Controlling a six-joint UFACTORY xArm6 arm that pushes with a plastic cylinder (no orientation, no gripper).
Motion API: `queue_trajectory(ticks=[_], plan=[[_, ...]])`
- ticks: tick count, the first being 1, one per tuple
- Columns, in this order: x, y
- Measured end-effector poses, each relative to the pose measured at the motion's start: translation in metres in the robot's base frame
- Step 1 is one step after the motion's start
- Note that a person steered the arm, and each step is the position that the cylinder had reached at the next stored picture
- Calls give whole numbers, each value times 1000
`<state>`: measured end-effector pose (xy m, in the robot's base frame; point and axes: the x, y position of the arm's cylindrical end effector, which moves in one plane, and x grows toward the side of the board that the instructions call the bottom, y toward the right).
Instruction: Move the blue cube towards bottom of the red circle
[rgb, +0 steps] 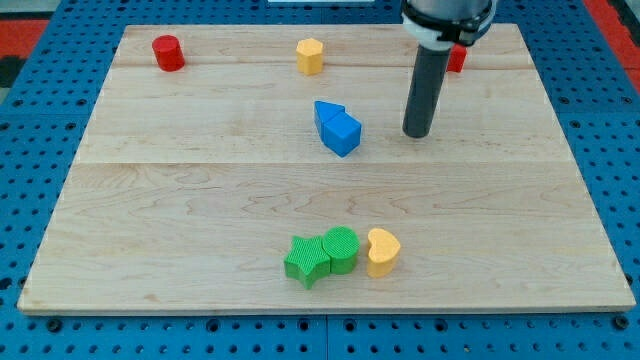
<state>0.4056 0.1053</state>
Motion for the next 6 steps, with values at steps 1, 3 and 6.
queue_trajectory(ticks=[1, 3, 6], plan=[[6, -54], [3, -106], [-29, -166]])
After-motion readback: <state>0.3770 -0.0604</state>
